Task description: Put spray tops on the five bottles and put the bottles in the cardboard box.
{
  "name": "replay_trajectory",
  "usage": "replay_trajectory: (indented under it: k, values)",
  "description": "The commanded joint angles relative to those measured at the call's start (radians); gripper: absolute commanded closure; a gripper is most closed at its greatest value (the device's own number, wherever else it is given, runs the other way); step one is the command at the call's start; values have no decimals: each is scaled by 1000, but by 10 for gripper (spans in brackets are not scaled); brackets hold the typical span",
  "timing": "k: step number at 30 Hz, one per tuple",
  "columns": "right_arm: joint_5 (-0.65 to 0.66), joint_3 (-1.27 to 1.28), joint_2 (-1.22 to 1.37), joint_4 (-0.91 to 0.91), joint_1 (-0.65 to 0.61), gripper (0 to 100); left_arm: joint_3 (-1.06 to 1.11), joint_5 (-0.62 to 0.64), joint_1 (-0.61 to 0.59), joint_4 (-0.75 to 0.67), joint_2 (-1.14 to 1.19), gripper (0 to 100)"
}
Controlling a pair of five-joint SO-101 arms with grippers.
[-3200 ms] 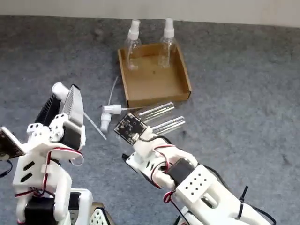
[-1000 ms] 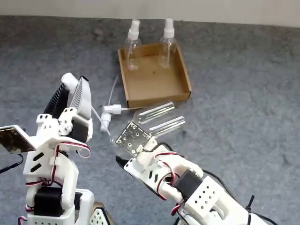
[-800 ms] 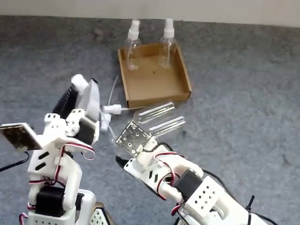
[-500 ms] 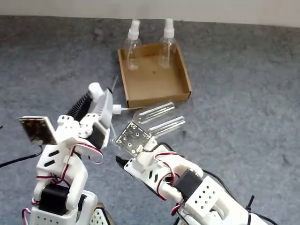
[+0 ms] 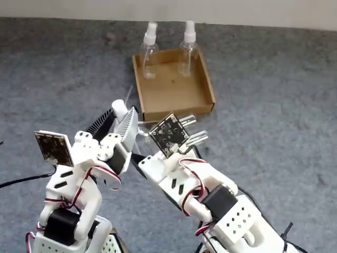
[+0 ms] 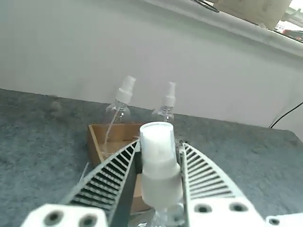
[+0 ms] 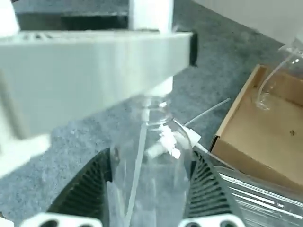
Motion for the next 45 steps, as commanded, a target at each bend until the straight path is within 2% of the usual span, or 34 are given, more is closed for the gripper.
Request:
replay_trajectory:
  k: [1, 4, 8, 11, 13, 17, 24, 30, 34, 36, 41, 45]
  values:
    - [-11, -87, -21, -28, 25, 995, 18, -26, 59, -2, 10, 987]
    - [-11, -84, -21, -28, 31, 995, 30, -44, 88, 0, 10, 986]
    - [-15, -82, -27, -28, 33, 995, 36, -161, 124, 8, 8, 985]
    - [-15, -74, -24, -28, 33, 995, -4, -189, 119, 80, -1, 976]
    - [-11, -58, -24, -28, 33, 995, -59, -189, 114, 150, -1, 928]
    - [-11, -31, -27, -28, 33, 995, -111, -189, 61, 207, 7, 829]
    - [-11, -25, -22, -28, 33, 995, -176, -189, -77, 216, -1, 839]
    - [-9, 1, -21, -30, 33, 995, -203, -186, -163, 209, -1, 839]
    - [-9, 15, -21, -64, 33, 995, -203, -184, -177, 190, -1, 839]
    - [-9, 39, -21, -71, 33, 995, -202, -186, -180, 158, -1, 839]
    - [-9, 58, -27, -71, 31, 995, -159, -184, -280, 38, 31, 839]
    - [-9, 61, -27, -71, 27, 995, -107, -187, -272, -49, 111, 839]
